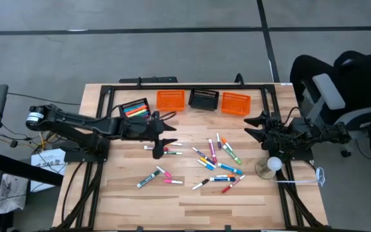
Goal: Pick & Place Markers
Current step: Put the large red marker pen into the left orange bin
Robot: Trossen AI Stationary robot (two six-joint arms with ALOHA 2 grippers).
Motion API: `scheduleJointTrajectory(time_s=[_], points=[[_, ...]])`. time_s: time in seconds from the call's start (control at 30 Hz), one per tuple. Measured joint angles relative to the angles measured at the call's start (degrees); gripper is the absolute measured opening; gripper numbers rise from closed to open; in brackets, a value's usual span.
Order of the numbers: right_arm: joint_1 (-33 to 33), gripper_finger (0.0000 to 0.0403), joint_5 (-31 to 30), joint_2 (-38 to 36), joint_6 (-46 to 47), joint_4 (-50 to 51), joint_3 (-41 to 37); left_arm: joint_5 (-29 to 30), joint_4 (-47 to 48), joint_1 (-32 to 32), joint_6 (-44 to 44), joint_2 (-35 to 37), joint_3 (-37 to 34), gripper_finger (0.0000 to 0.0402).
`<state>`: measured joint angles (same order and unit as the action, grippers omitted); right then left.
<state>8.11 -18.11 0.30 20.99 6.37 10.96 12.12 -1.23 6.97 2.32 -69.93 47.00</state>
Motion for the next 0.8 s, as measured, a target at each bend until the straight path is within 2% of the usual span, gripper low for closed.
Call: scheduleJointTrajectory(time_s=[0.2,0.37,0.6,0.8], points=[[0.0,0.0254,0.0,0.0,0.0,0.0,0.0,1.5,4.7,4.0,9.1,-0.2,0.0,0.0205],[0.0,0.0254,0.0,0.0,0.0,0.0,0.0,1.6,10.8,7.3,16.7,-3.1,0.0,0.0205],[0.0,0.0254,0.0,0.0,0.0,0.0,0.0,1.4,13.3,9.7,23.0,-8.2,0.0,0.0205],[0.0,0.0254,0.0,0.0,0.0,0.0,0.0,1.2,15.9,10.7,23.7,-9.0,0.0,0.0205]])
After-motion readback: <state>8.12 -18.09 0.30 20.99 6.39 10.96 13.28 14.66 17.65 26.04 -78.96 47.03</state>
